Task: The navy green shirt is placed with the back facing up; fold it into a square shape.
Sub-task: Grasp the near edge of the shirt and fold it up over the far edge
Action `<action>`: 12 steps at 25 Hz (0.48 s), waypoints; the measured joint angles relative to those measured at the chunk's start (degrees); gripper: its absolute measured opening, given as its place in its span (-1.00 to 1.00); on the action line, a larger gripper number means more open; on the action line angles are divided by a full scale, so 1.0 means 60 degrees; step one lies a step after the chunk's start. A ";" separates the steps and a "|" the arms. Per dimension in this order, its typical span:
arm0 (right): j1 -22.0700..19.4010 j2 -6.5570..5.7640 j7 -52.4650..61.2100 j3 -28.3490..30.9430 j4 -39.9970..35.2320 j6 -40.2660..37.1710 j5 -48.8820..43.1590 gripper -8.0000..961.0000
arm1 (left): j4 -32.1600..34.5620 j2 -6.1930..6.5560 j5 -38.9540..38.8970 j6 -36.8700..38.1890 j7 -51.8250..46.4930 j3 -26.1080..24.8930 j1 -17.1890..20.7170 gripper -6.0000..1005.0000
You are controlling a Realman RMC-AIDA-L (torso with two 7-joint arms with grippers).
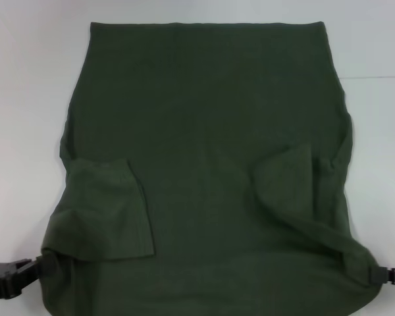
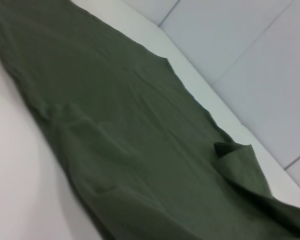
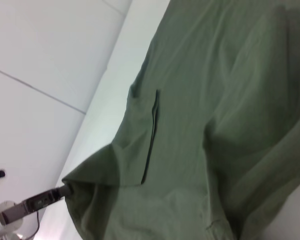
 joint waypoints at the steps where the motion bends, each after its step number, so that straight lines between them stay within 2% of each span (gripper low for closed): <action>1: -0.0082 -0.0034 -0.0086 0.0130 0.0000 -0.0071 0.0000 -0.95 | -0.0003 0.0041 0.0005 -0.0006 -0.0040 -0.0032 0.0044 -0.99; 12: -0.0935 -0.0244 -0.0672 0.1054 -0.0089 -0.0581 0.0000 -0.95 | -0.0038 0.0279 0.0204 0.0258 -0.0353 -0.0042 0.0399 -0.99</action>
